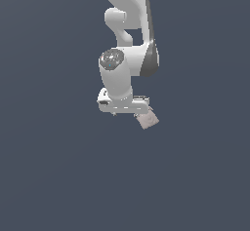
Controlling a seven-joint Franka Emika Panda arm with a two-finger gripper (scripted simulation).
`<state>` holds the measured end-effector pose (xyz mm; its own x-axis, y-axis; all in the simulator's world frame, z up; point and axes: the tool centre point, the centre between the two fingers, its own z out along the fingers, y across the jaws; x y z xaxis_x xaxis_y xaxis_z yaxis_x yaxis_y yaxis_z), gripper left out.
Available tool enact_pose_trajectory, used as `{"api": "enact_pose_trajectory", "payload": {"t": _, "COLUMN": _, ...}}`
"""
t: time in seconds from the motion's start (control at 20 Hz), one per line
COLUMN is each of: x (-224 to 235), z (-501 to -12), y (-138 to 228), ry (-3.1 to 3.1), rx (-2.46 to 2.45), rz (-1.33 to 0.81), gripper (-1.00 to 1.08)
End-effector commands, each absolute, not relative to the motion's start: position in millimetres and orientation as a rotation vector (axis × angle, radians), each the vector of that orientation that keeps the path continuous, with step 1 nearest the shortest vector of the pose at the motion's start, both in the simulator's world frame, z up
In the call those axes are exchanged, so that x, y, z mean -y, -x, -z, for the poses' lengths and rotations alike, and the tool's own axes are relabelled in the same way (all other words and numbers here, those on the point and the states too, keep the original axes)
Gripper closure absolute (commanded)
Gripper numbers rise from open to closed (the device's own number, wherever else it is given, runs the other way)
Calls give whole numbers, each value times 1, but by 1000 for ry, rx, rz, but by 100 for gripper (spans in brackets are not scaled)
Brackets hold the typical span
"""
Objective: Pick up the object and move it to a goal position.
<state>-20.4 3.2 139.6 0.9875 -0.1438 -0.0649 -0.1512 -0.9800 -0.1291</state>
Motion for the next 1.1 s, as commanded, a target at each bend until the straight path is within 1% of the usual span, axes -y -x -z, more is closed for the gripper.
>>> {"api": "enact_pose_trajectory", "payload": {"t": 0.0, "x": -9, "z": -136, "y": 25, "ry": 2958, "rx": -262, "rz": -93, "gripper": -100}}
{"api": "enact_pose_trajectory", "payload": {"t": 1.05, "x": -54, "z": -107, "y": 63, "ry": 2558, "rx": -650, "rz": -153, "gripper": -100}}
